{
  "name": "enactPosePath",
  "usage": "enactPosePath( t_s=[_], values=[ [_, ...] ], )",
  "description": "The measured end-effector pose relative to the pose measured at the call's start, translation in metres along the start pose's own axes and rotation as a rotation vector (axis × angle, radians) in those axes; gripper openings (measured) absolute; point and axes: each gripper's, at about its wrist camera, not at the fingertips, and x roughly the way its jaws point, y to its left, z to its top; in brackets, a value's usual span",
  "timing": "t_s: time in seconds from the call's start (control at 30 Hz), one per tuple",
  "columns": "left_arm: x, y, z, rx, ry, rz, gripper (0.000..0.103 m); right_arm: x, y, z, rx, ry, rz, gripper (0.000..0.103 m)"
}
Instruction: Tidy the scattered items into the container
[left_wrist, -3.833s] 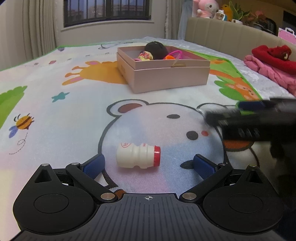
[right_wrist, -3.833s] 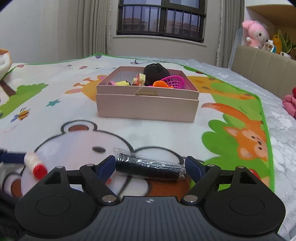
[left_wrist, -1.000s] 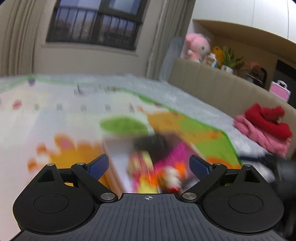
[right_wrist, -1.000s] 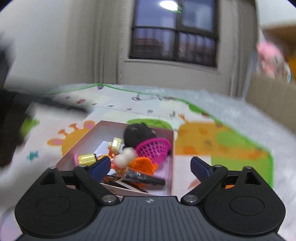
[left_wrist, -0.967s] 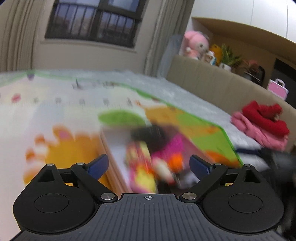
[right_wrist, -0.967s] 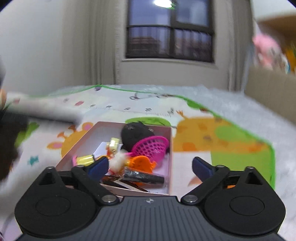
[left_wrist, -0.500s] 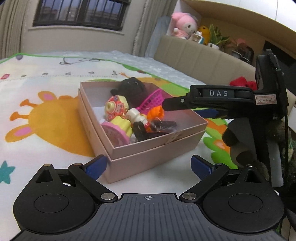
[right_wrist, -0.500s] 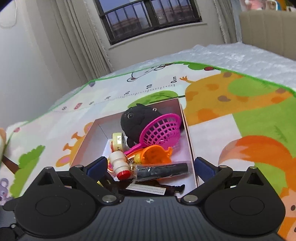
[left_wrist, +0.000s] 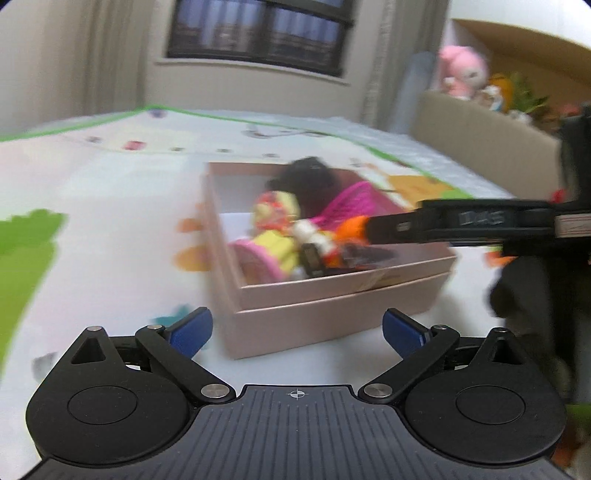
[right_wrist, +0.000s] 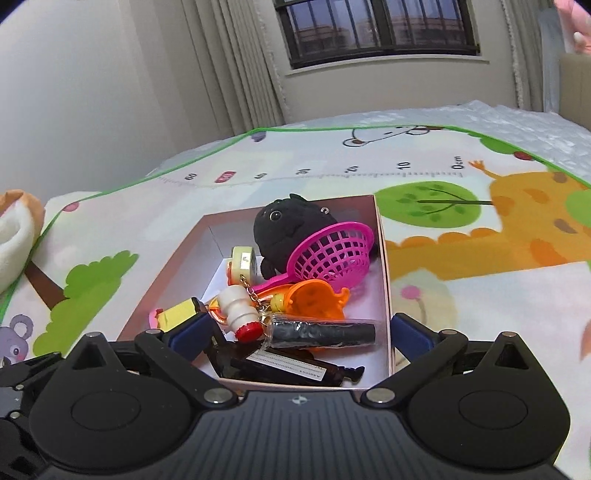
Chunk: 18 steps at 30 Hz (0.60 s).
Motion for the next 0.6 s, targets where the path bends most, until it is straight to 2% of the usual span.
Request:
enactPosePath(
  t_s=[0.13,0.23,0.33,0.47,0.57,0.6],
  values=[
    [-0.008,-0.004,-0.01,-0.039,0.004,0.043,0.103,-0.022,-0.004,-0.012,0.032,-0.011,-0.015,0.103],
    [-0.013,-0.016,-0.026,-0.056,0.011,0.072,0.103,-0.042,-0.005,-0.036,0.011,-0.016,-0.086,0.103],
    [-0.011,-0.029,-0.043,-0.025,0.006,0.121,0.103,-0.055,-0.001,-0.067,-0.073,-0.005,-0.184,0.103],
    [-0.001,-0.033,-0.05,-0.031,0.033,0.241,0.103,-0.048,0.003,-0.091,-0.199,0.022,-0.294,0.103],
    [0.004,-0.032,-0.051,-0.033,0.044,0.261,0.103,-0.033,-0.008,-0.091,-0.164,0.101,-0.282,0.103],
    [0.005,-0.033,-0.051,-0.024,0.046,0.27,0.103,-0.032,-0.013,-0.092,-0.127,0.099,-0.269,0.103]
  ],
)
